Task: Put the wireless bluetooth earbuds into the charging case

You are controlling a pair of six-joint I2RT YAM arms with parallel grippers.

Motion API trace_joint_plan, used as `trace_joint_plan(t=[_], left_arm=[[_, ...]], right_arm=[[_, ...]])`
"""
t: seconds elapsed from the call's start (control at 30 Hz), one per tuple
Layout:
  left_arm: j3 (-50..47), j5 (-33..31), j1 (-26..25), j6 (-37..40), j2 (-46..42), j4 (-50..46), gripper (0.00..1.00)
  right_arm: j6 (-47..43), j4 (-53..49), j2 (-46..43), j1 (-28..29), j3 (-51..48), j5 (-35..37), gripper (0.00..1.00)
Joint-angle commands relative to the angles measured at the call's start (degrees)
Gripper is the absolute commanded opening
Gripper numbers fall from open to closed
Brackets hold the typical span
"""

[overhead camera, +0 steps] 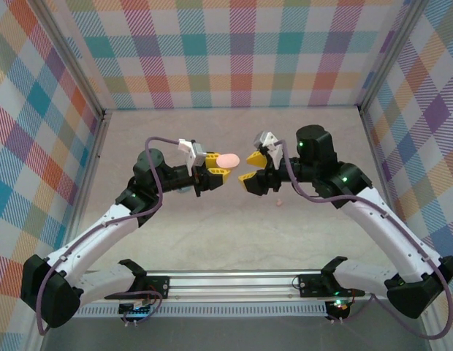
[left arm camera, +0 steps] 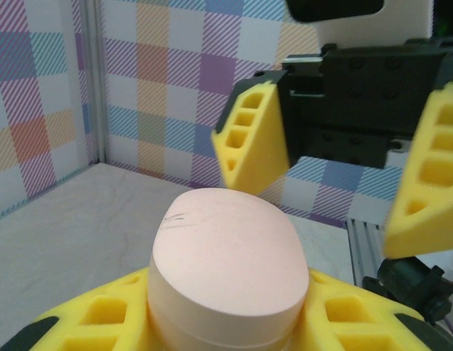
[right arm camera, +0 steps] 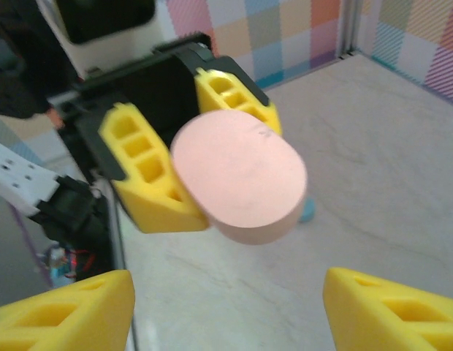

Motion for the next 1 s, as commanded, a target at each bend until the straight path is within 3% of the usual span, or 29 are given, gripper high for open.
trace_joint_plan(t=[0.0,0.97], left_arm=[[-0.59,1.84,0.13,-0.77,-1.39,-0.65,0.31],[0.42,5.25,-0.29,1.00,-0.09,-4.05,0.28]], right_arm=[[-6.38,-1.25,1.43,0.58,1.20,3.45,0.69],[-1.40,-2.03,5.76,0.58,8.31,3.40,0.69]])
